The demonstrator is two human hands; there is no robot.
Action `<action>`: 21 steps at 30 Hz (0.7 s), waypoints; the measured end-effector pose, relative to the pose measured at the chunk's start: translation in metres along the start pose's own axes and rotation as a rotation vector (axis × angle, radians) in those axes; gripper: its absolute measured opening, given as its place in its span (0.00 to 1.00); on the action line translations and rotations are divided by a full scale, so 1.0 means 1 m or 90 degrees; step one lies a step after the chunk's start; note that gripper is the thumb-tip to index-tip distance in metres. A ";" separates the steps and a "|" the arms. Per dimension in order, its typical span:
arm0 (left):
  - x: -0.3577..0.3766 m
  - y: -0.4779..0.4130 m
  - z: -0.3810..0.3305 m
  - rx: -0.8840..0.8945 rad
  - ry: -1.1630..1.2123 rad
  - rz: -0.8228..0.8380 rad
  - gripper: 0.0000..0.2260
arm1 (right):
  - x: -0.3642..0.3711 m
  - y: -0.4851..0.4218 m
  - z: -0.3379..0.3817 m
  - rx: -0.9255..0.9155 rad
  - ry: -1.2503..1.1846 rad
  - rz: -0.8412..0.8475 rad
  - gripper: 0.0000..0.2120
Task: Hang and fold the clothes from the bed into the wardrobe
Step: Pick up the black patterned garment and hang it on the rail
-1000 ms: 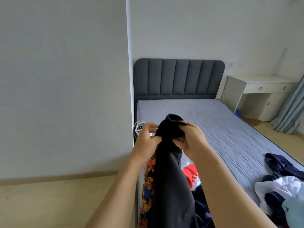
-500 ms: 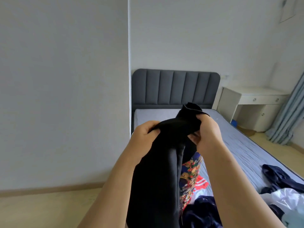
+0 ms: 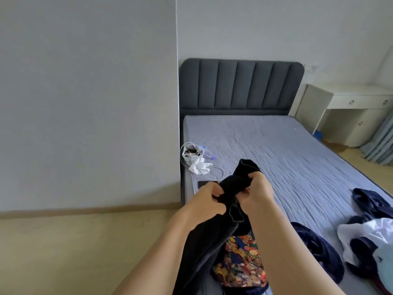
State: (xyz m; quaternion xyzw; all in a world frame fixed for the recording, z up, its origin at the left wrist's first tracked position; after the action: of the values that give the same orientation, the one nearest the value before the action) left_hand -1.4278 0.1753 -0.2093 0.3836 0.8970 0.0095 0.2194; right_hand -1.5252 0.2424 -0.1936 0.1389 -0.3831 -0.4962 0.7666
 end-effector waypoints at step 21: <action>-0.050 0.084 0.153 -0.350 0.523 -0.676 0.13 | -0.028 -0.048 -0.033 -0.430 0.752 0.109 0.09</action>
State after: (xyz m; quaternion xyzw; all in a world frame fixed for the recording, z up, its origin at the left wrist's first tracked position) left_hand -1.2787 0.1771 -0.3130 -0.2073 0.9374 0.2704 -0.0716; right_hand -1.5388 0.2385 -0.2565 0.1087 0.2652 -0.3674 0.8848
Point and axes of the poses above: each hand's wrist, its own y-axis away from the middle knuckle, its own x-axis out of the palm, z = x × y, the point moved 10 cm from there along -y, towards the middle knuckle, and after that the axes turned 4 degrees about -z, right-handed, at the moved point
